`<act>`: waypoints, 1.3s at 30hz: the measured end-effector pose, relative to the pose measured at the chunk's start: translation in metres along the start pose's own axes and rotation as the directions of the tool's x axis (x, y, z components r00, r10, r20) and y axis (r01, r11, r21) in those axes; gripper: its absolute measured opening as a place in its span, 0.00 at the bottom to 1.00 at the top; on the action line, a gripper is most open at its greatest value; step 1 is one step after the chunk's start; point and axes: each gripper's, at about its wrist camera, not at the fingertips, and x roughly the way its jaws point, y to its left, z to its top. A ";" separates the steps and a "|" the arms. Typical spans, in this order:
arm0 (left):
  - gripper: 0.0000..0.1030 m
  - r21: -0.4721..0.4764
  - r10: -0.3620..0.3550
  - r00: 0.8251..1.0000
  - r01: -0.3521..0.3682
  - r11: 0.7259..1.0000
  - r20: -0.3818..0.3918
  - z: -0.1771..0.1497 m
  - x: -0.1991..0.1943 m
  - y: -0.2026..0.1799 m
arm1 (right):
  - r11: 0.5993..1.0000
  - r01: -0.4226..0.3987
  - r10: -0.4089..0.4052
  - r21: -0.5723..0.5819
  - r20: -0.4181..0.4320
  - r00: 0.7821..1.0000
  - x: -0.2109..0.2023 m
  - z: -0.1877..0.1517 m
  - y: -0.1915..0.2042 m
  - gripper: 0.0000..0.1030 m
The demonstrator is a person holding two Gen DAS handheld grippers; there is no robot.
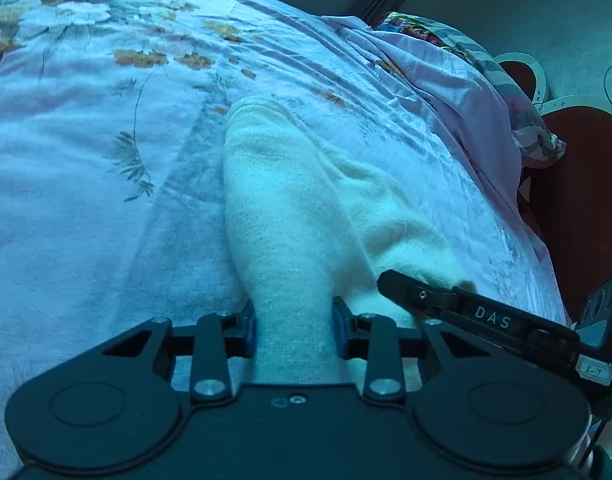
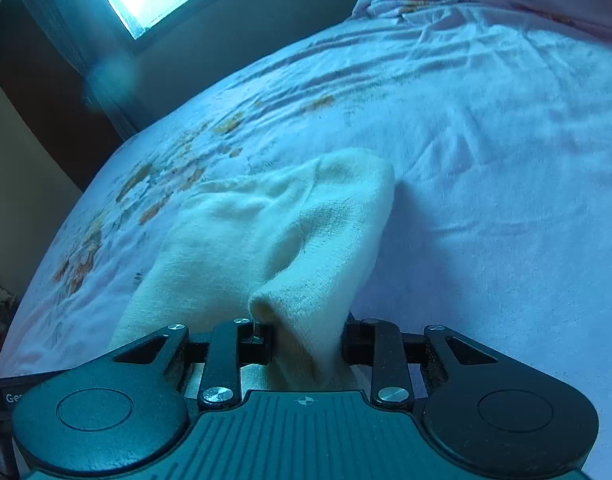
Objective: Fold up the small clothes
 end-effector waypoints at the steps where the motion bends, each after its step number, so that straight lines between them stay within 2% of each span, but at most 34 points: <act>1: 0.28 0.015 -0.005 1.000 0.004 1.000 0.008 0.000 -0.006 -0.003 | 0.999 0.001 -0.001 -0.033 0.025 1.000 -0.007 0.000 0.010 0.27; 4: 0.28 0.037 -0.021 0.999 0.020 0.999 0.033 0.002 -0.031 -0.007 | 0.994 -0.021 0.028 -0.104 0.074 0.997 -0.031 -0.001 0.037 0.26; 8: 0.28 0.057 -0.025 0.996 0.020 0.998 0.087 -0.002 -0.084 -0.001 | 0.983 -0.078 0.096 -0.164 0.109 0.989 -0.061 -0.008 0.076 0.26; 12: 0.28 0.063 -0.003 0.993 -0.005 0.998 0.119 -0.017 -0.133 0.016 | 0.972 -0.146 0.166 -0.186 0.101 0.981 -0.078 -0.028 0.111 0.26; 16: 0.29 0.055 0.043 0.991 -0.050 0.997 0.124 -0.041 -0.158 0.037 | 0.959 -0.179 0.197 -0.217 0.064 0.978 -0.078 -0.062 0.138 0.26; 22: 0.31 0.017 0.124 0.988 -0.126 0.992 0.097 -0.077 -0.144 0.074 | 0.952 -0.144 0.148 -0.268 -0.005 0.989 -0.045 -0.102 0.148 0.26; 24: 0.46 -0.006 0.154 0.984 -0.154 0.988 0.087 -0.085 -0.136 0.084 | 0.957 -0.083 0.080 -0.278 -0.023 0.997 -0.030 -0.109 0.142 0.30; 25: 0.50 -0.033 0.161 0.983 -0.158 0.987 0.087 -0.087 -0.137 0.088 | 0.964 -0.067 0.060 -0.259 -0.035 0.998 -0.026 -0.110 0.134 0.32; 27: 0.59 -0.055 0.176 0.981 -0.172 0.984 0.081 -0.086 -0.143 0.089 | 0.968 0.001 -0.002 -0.252 -0.005 1.000 -0.030 -0.111 0.126 0.48; 30: 0.56 -0.017 0.250 0.954 -0.251 0.968 0.168 -0.086 -0.169 0.078 | 0.952 0.086 -0.072 -0.295 0.060 0.996 -0.051 -0.110 0.128 0.48; 31: 0.56 -0.011 0.254 0.947 -0.257 0.966 0.196 -0.086 -0.177 0.074 | 0.943 0.111 -0.085 -0.313 0.096 0.992 -0.061 -0.108 0.133 0.48; 32: 0.56 -0.010 0.240 0.945 -0.244 0.970 0.221 -0.087 -0.185 0.070 | 0.938 0.116 -0.076 -0.328 0.133 0.988 -0.070 -0.107 0.139 0.48; 34: 0.54 0.015 0.205 0.946 -0.216 0.976 0.252 -0.091 -0.194 0.059 | 0.930 0.073 -0.015 -0.359 0.162 0.987 -0.085 -0.110 0.153 0.48; 36: 0.53 0.069 0.203 0.947 -0.226 0.972 0.248 -0.098 -0.190 0.046 | 0.917 0.029 0.032 -0.397 0.147 0.989 -0.089 -0.118 0.167 0.48; 37: 0.51 0.081 0.205 0.954 -0.227 0.971 0.218 -0.104 -0.182 0.043 | 0.908 0.014 0.041 -0.419 0.120 0.992 -0.084 -0.124 0.171 0.47; 38: 0.50 0.083 0.216 0.957 -0.235 0.968 0.192 -0.109 -0.174 0.043 | 0.896 0.018 0.025 -0.443 0.092 0.995 -0.077 -0.131 0.174 0.46; 39: 0.50 0.094 0.244 0.952 -0.264 0.960 0.182 -0.114 -0.167 0.042 | 0.888 0.035 -0.004 -0.459 0.068 0.998 -0.068 -0.137 0.173 0.44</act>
